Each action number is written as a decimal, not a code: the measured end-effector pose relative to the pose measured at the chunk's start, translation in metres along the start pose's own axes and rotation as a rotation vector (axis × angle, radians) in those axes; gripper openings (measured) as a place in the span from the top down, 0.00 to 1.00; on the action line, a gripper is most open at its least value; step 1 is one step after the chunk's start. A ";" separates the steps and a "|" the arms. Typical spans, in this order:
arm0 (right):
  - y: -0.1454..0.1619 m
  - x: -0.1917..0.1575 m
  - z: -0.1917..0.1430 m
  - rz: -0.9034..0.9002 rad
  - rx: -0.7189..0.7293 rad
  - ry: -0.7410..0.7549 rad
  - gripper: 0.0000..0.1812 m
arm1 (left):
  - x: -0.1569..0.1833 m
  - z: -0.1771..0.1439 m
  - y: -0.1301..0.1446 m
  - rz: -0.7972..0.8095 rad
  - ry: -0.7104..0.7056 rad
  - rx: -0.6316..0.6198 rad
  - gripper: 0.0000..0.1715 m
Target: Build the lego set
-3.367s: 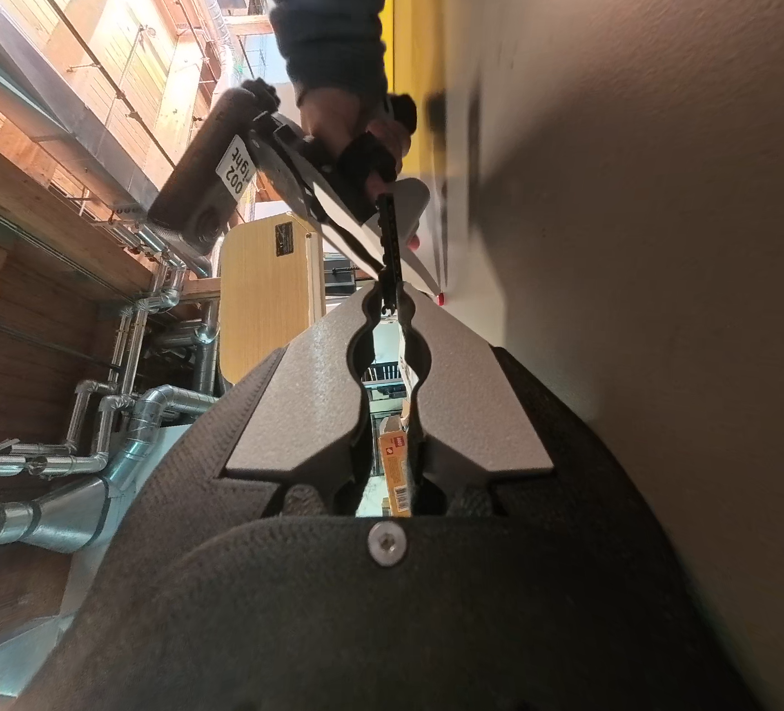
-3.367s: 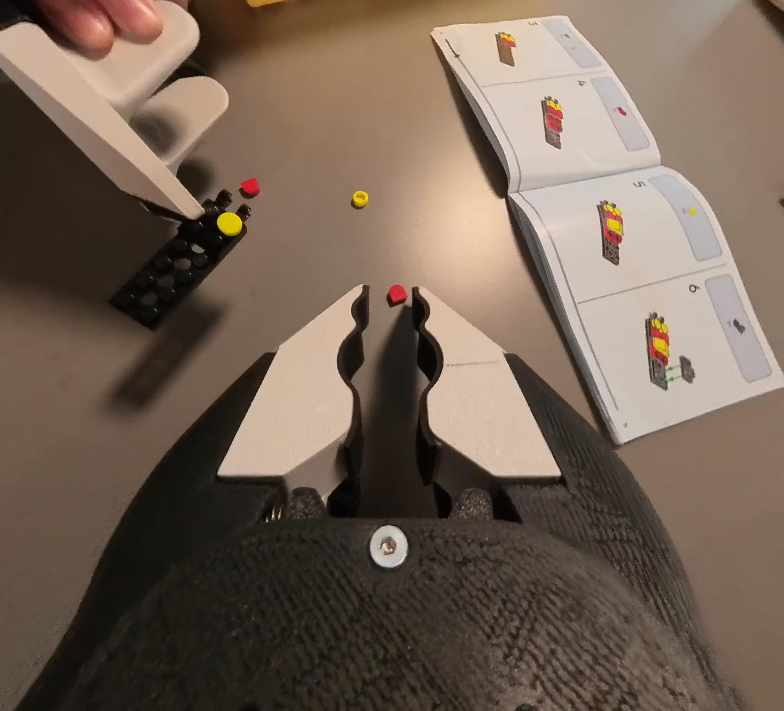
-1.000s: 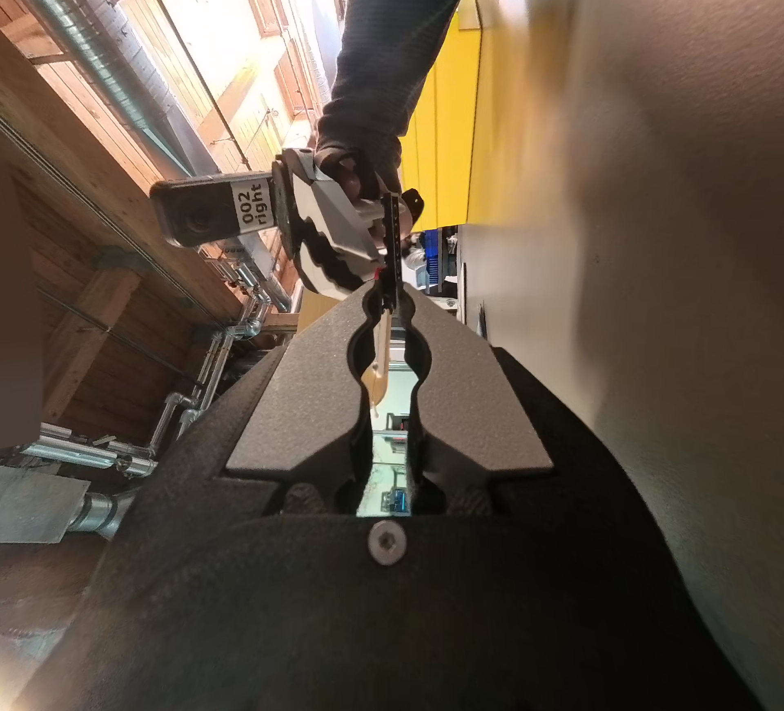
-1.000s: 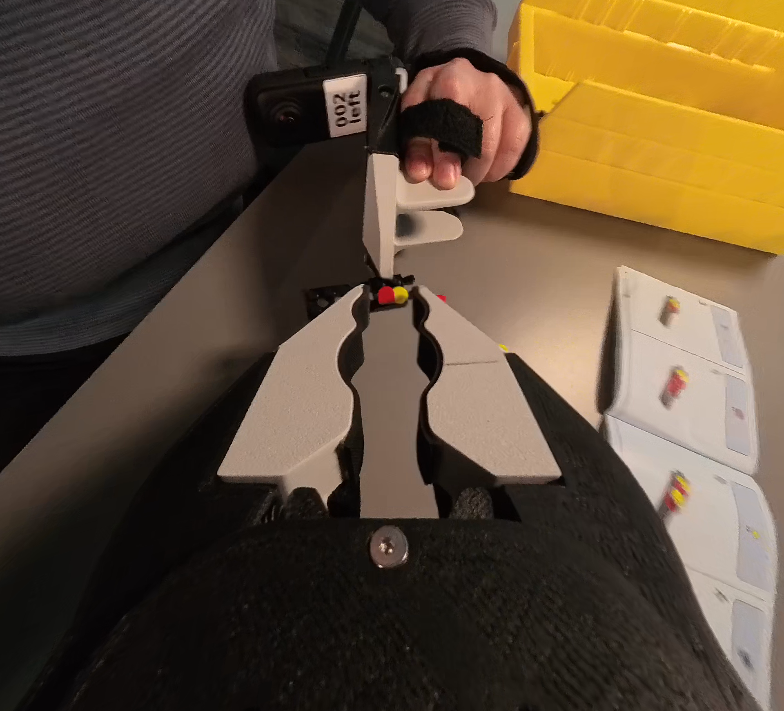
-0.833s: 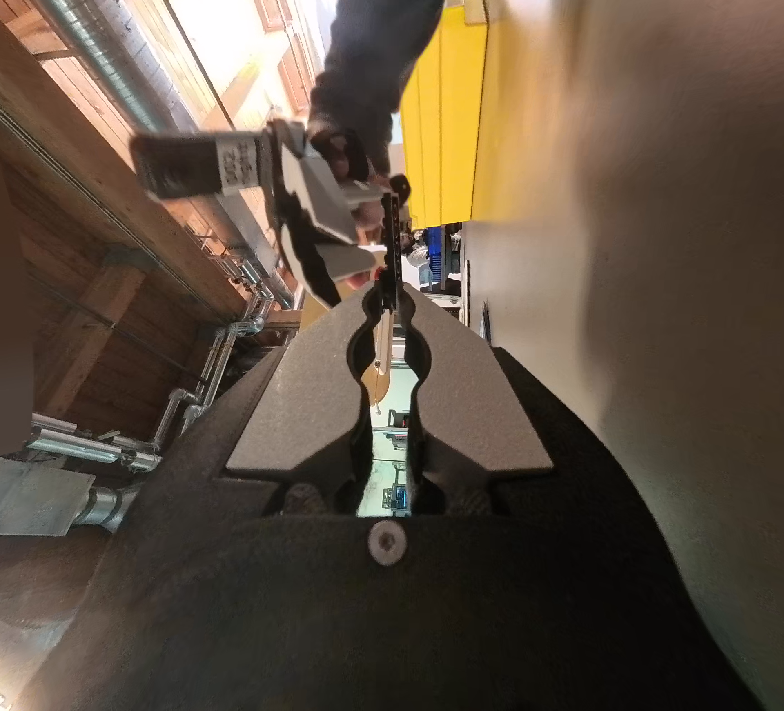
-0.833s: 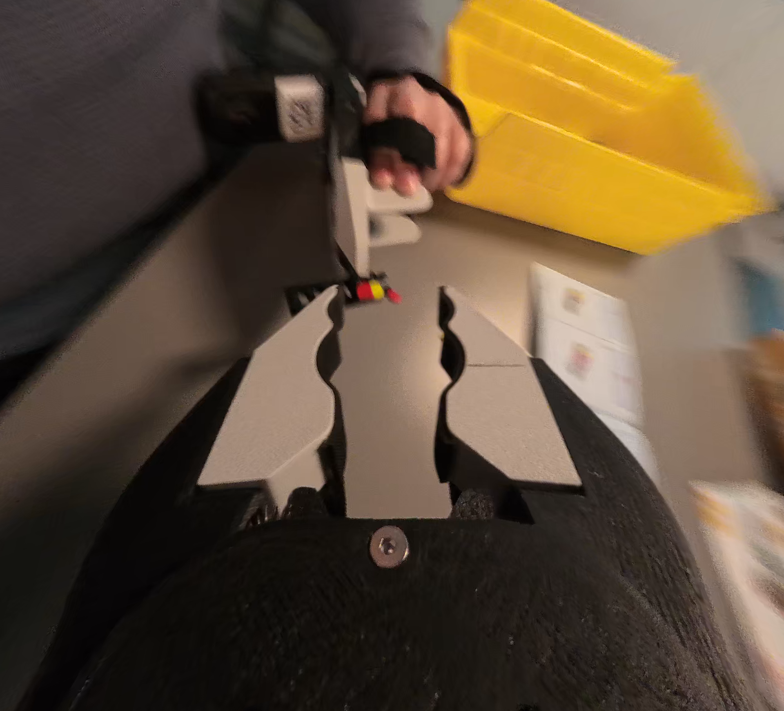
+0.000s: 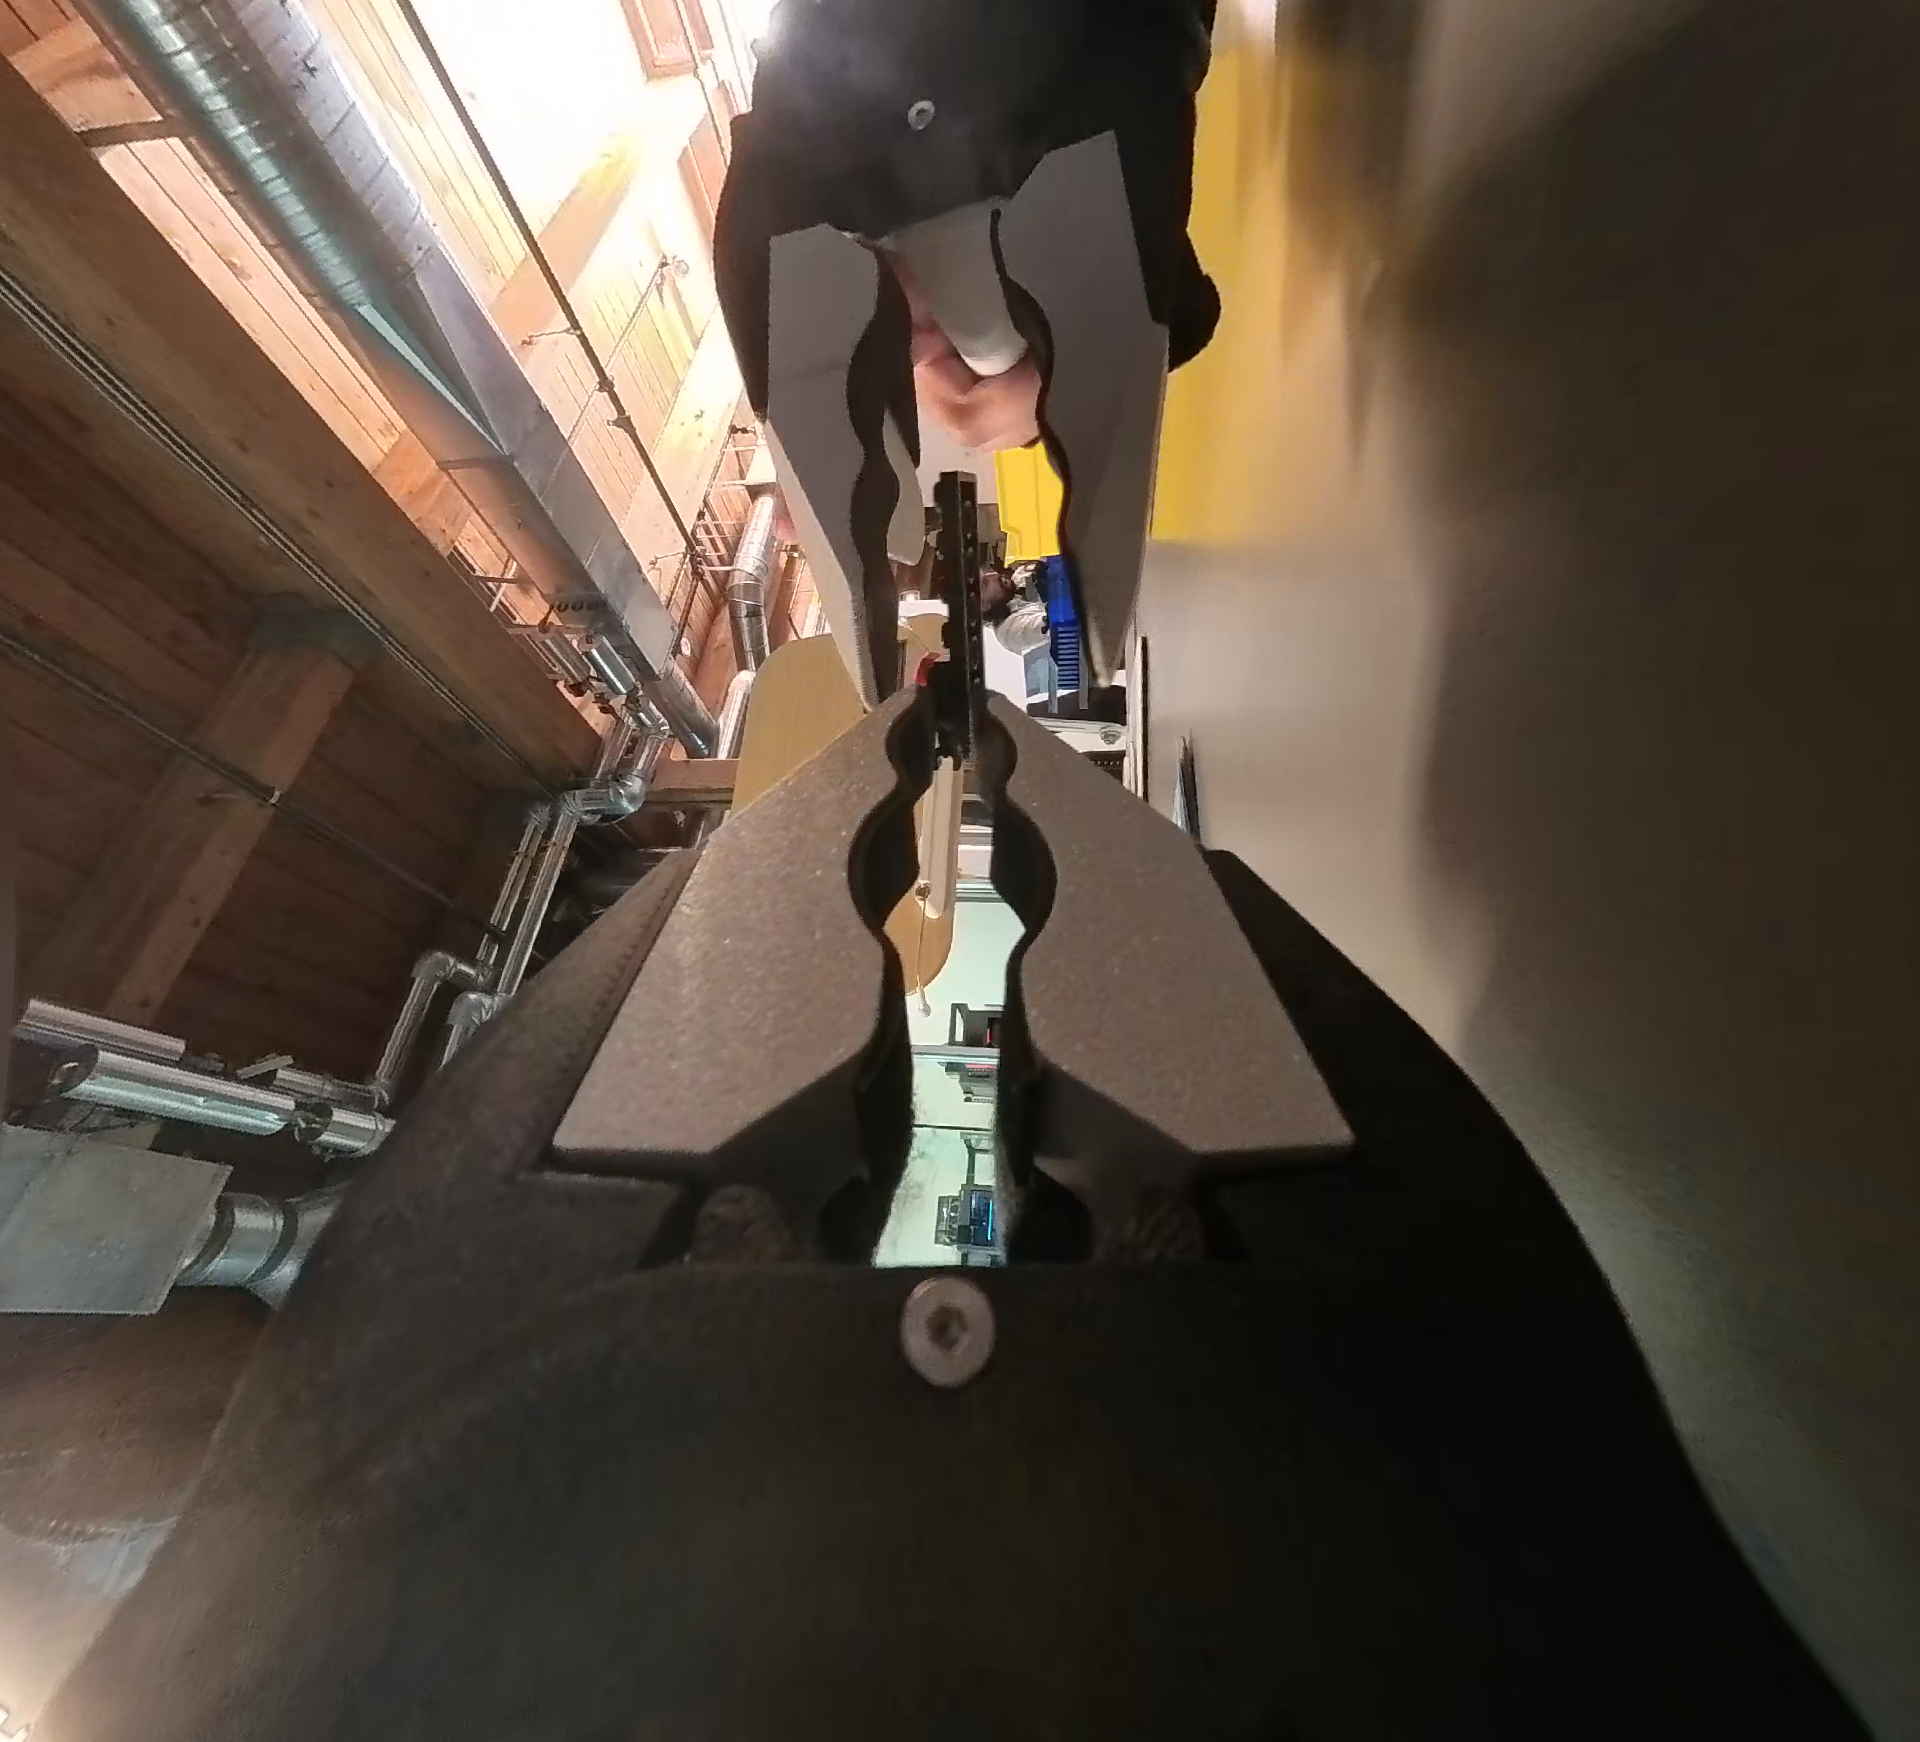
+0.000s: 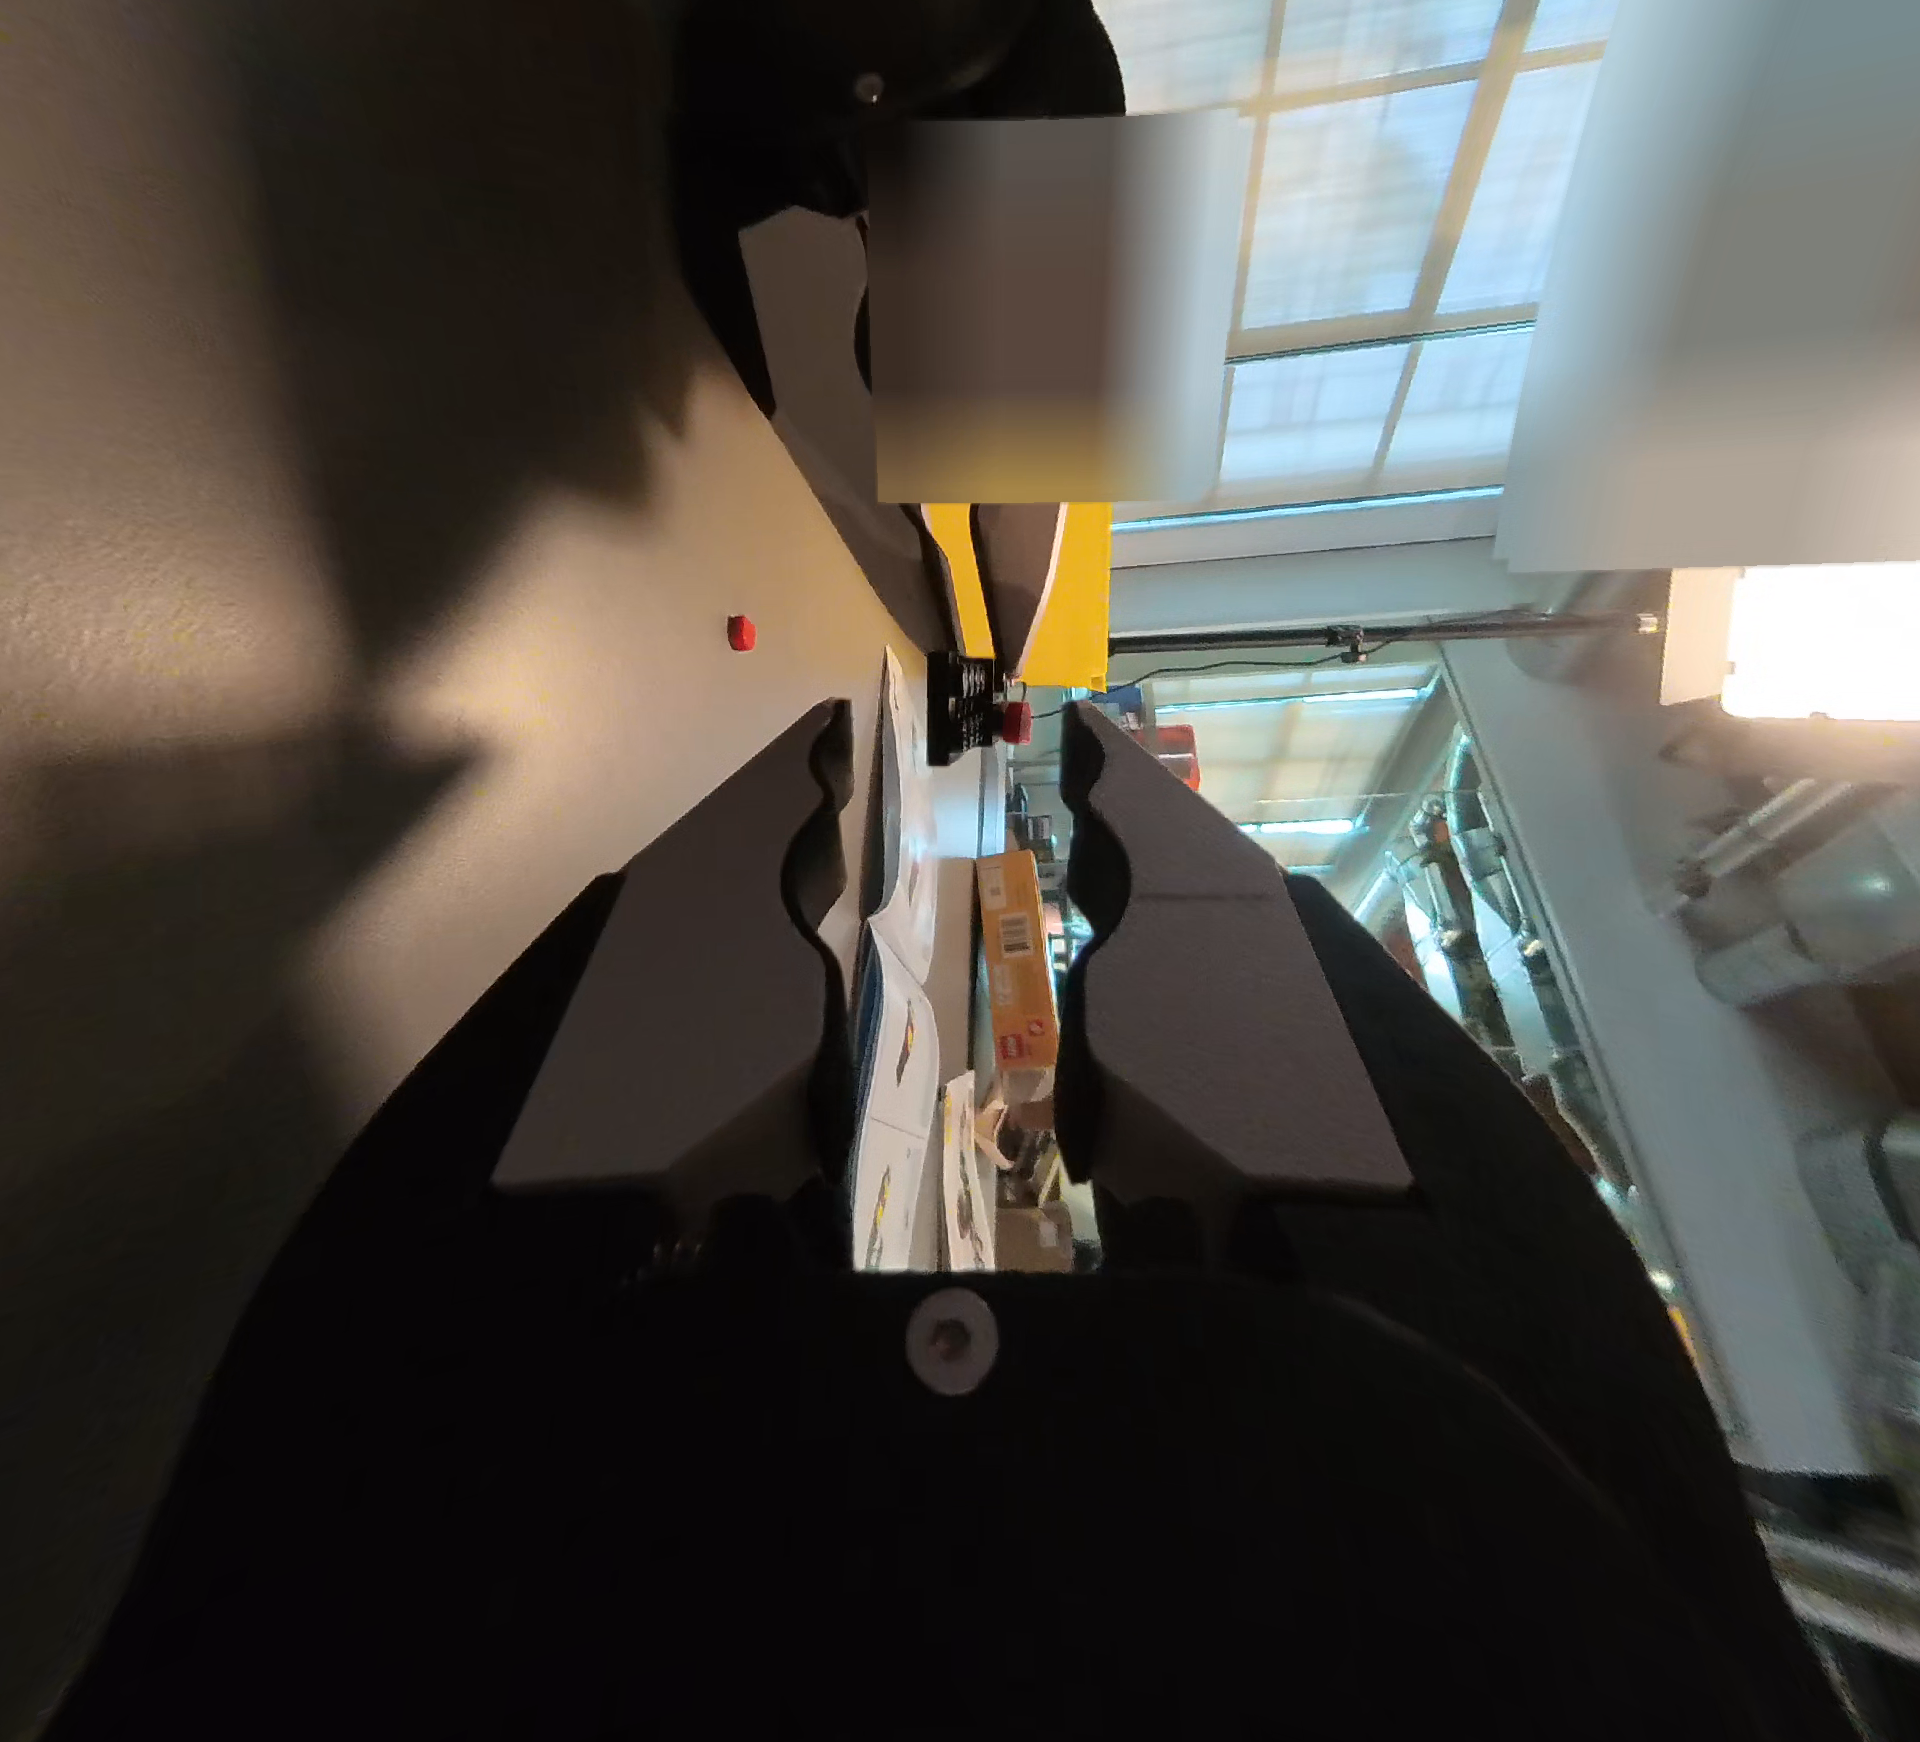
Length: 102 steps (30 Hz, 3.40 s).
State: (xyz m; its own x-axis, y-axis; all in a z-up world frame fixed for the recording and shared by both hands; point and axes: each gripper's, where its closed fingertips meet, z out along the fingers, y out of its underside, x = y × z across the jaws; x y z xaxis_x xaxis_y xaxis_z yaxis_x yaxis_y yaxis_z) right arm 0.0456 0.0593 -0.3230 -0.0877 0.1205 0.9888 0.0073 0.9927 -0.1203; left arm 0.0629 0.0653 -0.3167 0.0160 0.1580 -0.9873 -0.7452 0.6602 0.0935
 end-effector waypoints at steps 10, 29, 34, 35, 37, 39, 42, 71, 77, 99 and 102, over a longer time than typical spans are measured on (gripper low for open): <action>-0.003 -0.002 -0.002 0.032 0.024 -0.005 0.88 | 0.002 0.001 -0.001 -0.001 0.010 0.002 0.96; -0.001 -0.002 -0.005 0.280 0.022 -0.058 0.96 | 0.005 -0.001 -0.006 -0.016 0.041 0.032 0.97; 0.002 -0.008 -0.006 0.479 0.061 -0.119 0.95 | 0.013 0.001 -0.005 -0.105 0.100 0.024 0.96; 0.004 -0.010 -0.007 0.509 0.065 -0.127 0.95 | 0.015 0.002 -0.005 -0.155 0.126 0.016 0.96; 0.007 -0.012 -0.007 0.566 0.069 -0.144 0.95 | 0.018 0.004 -0.004 -0.274 0.173 -0.001 0.96; 0.010 -0.010 -0.008 0.610 0.074 -0.143 0.95 | 0.020 0.006 -0.002 -0.354 0.202 -0.021 0.94; 0.012 -0.010 -0.009 0.647 0.079 -0.150 0.96 | 0.023 0.008 -0.002 -0.407 0.230 -0.044 0.90; 0.000 -0.016 -0.020 0.920 0.162 -0.393 0.96 | 0.024 0.004 -0.013 -0.344 0.258 0.005 0.95; 0.009 -0.014 -0.016 0.766 0.125 -0.253 0.93 | 0.022 0.007 -0.003 -0.368 0.242 -0.034 0.95; 0.053 -0.011 -0.017 0.234 -0.243 -0.067 0.98 | 0.025 0.018 0.026 -0.311 0.201 -0.252 0.96; 0.061 -0.012 -0.013 0.246 -0.283 -0.054 0.98 | 0.021 0.021 0.016 -0.310 0.184 -0.219 0.96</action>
State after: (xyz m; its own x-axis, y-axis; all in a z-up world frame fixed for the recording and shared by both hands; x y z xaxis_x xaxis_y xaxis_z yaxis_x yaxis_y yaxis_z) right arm 0.0599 0.1185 -0.3413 -0.1012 0.3628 0.9264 0.3088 0.8966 -0.3174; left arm 0.0650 0.0949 -0.3333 0.1572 -0.1701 -0.9728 -0.8483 0.4812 -0.2212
